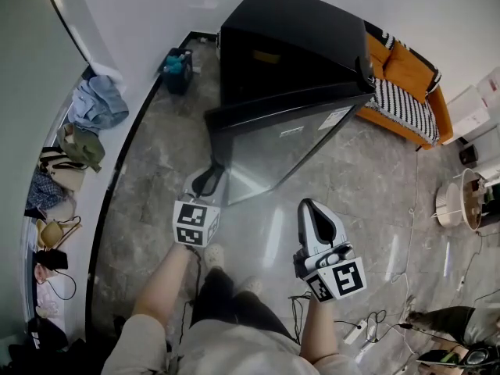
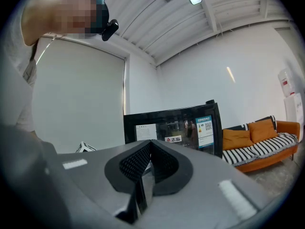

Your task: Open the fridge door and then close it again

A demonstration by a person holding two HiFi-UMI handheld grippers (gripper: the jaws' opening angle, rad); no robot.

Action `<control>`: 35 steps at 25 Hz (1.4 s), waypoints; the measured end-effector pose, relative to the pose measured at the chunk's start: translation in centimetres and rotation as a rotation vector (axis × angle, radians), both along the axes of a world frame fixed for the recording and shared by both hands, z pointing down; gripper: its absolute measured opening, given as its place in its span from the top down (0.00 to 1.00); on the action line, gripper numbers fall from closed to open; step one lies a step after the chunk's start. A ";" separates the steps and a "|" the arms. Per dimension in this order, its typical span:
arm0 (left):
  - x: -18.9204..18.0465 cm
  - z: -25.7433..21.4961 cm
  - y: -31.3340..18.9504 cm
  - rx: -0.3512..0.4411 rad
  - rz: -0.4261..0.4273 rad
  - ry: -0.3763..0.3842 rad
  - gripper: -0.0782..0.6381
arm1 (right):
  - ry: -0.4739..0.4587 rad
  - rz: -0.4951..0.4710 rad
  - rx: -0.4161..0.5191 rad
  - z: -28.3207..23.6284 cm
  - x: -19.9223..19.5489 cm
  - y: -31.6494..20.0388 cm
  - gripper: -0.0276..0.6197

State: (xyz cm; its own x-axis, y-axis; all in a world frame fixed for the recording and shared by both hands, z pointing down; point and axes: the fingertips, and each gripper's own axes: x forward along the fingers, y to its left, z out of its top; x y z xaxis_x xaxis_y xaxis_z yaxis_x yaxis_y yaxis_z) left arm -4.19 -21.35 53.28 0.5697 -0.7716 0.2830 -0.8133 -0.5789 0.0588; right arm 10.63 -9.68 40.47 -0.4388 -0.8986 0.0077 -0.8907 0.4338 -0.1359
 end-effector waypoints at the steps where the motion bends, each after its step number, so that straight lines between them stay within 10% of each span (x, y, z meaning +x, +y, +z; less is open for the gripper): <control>1: 0.2 0.0 0.5 0.000 -0.002 0.001 0.77 | 0.001 -0.004 0.002 -0.1 0.1 0.4 0.96; 35: 7.1 0.1 13.5 -0.019 0.019 0.008 0.81 | 0.000 -0.028 0.043 -1.2 2.5 9.0 0.96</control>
